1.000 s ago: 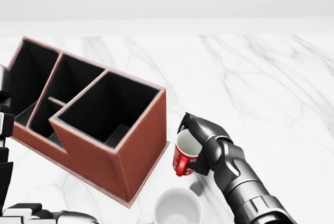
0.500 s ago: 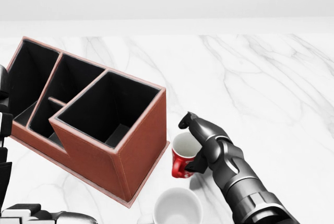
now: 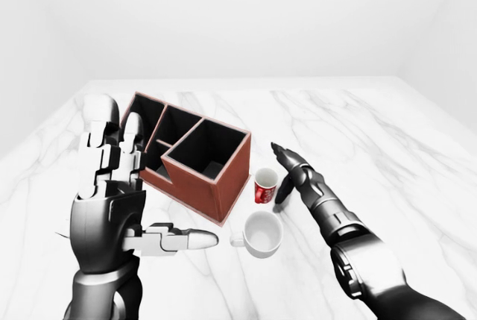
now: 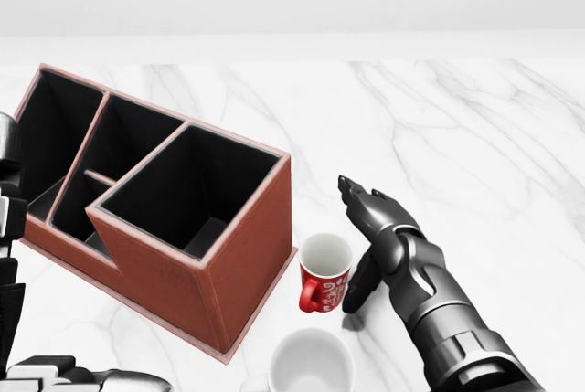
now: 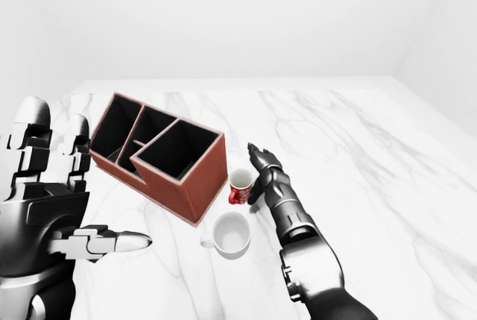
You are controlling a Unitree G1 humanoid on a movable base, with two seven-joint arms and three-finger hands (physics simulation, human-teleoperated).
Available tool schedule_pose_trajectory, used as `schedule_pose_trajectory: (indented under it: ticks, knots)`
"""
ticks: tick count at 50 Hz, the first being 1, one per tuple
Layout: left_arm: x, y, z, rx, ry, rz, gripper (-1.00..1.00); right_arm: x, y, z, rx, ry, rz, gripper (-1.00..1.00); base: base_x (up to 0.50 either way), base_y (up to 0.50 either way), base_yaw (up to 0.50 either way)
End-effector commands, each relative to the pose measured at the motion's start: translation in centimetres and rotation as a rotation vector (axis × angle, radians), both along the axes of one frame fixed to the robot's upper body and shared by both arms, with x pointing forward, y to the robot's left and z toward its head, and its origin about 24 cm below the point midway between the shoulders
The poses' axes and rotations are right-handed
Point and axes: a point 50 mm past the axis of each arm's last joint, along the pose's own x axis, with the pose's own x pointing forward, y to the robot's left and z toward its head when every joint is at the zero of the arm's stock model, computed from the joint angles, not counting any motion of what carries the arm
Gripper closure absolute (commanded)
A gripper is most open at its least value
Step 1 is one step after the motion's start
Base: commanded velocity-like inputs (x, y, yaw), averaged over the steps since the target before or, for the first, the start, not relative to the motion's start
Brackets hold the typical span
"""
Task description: Pick up the red mug and place it to the right of the caddy.
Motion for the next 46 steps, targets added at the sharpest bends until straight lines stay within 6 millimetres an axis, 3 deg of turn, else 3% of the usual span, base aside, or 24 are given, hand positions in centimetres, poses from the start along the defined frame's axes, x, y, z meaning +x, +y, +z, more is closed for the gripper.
schedule_pose_trajectory:
  ticks: [1, 10, 12, 18, 24, 26, 30, 32, 35, 38, 46]
  knots:
    - [0.2, -0.2, -0.2, 0.001, 0.011, -0.004, -1.0, 1.3, -1.4, 3.6, -0.009, -0.074, 0.026, -1.0, 0.0, 0.0, 0.0]
    - [0.2, -0.2, -0.4, 0.001, 0.02, -0.005, -1.0, 1.8, -3.1, 9.7, -0.045, -0.161, 0.099, -1.0, 0.0, 0.0, 0.0]
    - [0.1, -0.1, -0.1, 0.001, 0.004, -0.003, -1.0, 1.4, -3.3, 12.2, -0.058, -0.192, 0.14, -1.0, 0.0, 0.0, 0.0]
    - [0.0, -0.1, 0.0, 0.0, 0.001, -0.001, -1.0, 0.0, -3.8, 15.6, -0.095, -0.246, 0.191, -1.0, 0.0, 0.0, 0.0]
    - [-0.1, 0.0, 0.0, 0.001, 0.0, 0.002, -1.0, -3.3, -3.5, 23.9, -0.106, -0.621, 0.225, -1.0, 0.0, 0.0, 0.0]
    - [-0.2, 0.1, 0.1, 0.003, -0.005, 0.002, -1.0, -4.6, -3.6, 25.2, -0.096, -0.7, 0.236, -1.0, 0.0, 0.0, 0.0]
    - [-0.5, 0.3, 0.5, 0.002, -0.024, 0.006, -1.0, -8.0, -3.7, 25.3, -0.017, -0.813, 0.278, -1.0, 0.0, 0.0, 0.0]
    - [-0.3, 0.2, 0.3, 0.003, -0.013, 0.006, -1.0, -10.1, -3.6, 24.0, -0.03, -0.823, 0.307, -1.0, 0.0, 0.0, 0.0]
    - [-0.2, 0.0, 0.0, 0.006, 0.003, 0.0, -1.0, -13.4, -3.6, 23.9, -0.025, -0.898, 0.332, -1.0, 0.0, 0.0, 0.0]
    - [-0.4, -0.1, 0.3, 0.008, -0.011, -0.001, -1.0, -15.1, -3.5, 24.1, 0.002, -0.945, 0.359, -1.0, 0.0, 0.0, 0.0]
    - [-0.4, 0.0, 0.3, 0.008, -0.011, -0.001, -1.0, -19.6, -3.3, 22.0, 0.151, -0.94, 0.385, -1.0, 0.0, 0.0, 0.0]
